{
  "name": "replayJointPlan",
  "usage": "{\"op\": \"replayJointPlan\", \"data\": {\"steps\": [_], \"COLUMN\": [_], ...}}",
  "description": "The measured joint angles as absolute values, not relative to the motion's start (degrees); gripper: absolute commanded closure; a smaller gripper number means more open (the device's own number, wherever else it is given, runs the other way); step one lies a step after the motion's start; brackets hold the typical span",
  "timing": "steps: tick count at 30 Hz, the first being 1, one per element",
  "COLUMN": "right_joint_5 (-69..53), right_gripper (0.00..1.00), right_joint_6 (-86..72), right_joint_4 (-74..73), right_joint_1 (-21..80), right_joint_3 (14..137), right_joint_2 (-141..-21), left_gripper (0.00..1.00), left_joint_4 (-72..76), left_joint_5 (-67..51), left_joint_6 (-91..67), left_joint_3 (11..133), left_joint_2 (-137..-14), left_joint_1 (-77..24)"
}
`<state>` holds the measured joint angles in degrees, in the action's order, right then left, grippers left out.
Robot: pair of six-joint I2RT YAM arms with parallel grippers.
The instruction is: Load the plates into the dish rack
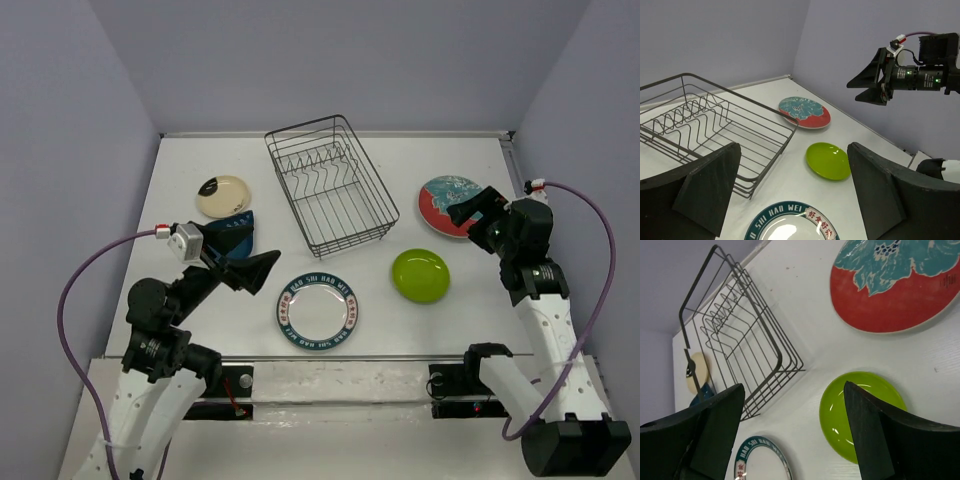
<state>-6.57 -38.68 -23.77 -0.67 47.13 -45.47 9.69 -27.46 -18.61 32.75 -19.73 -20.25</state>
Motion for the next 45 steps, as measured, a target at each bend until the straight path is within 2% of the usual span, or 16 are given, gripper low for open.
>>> {"op": "replayJointPlan", "data": {"steps": [6, 12, 17, 21, 26, 32, 36, 45], "right_joint_5": [-0.80, -1.28, -3.99, -6.96, -13.04, -18.46, -20.34, -26.50], "right_gripper": [0.18, 0.22, 0.24, 0.27, 0.37, 0.43, 0.51, 0.54], "right_joint_6": [-38.28, -39.11, -41.04, -42.70, -46.87, -51.20, -53.80, -59.48], "right_joint_4": [-20.95, -17.02, -11.79, -8.54, 1.02, 12.82, 18.85, 33.82], "right_joint_1": [-4.05, -15.77, -24.40, -25.74, -26.68, -26.92, -26.94, -26.98], "right_joint_3": [47.66, 46.19, 39.66, 36.16, 33.80, 33.67, 33.67, 35.79], "right_joint_2": [-51.77, -56.34, -58.52, -62.94, -73.21, -84.18, -91.05, -102.85], "left_gripper": [0.01, 0.01, 0.01, 0.01, 0.01, 0.01, 0.01, 0.01], "left_joint_4": [8.80, 8.16, 7.68, 7.40, 7.35, 7.25, 6.94, 6.85], "left_joint_5": [-27.55, -27.51, -27.18, -26.94, -26.57, -26.41, -26.26, -26.26], "left_joint_6": [-17.37, -16.58, -16.03, -15.77, -15.53, -15.49, -15.44, -15.27], "left_joint_3": [33.15, 33.15, 33.15, 33.15, 33.17, 33.17, 33.32, 33.69], "left_joint_2": [-19.79, -19.62, -19.05, -18.96, -18.94, -18.94, -18.94, -18.96], "left_joint_1": [-20.43, -21.87, -22.96, -23.31, -23.31, -23.57, -23.59, -23.64]}}
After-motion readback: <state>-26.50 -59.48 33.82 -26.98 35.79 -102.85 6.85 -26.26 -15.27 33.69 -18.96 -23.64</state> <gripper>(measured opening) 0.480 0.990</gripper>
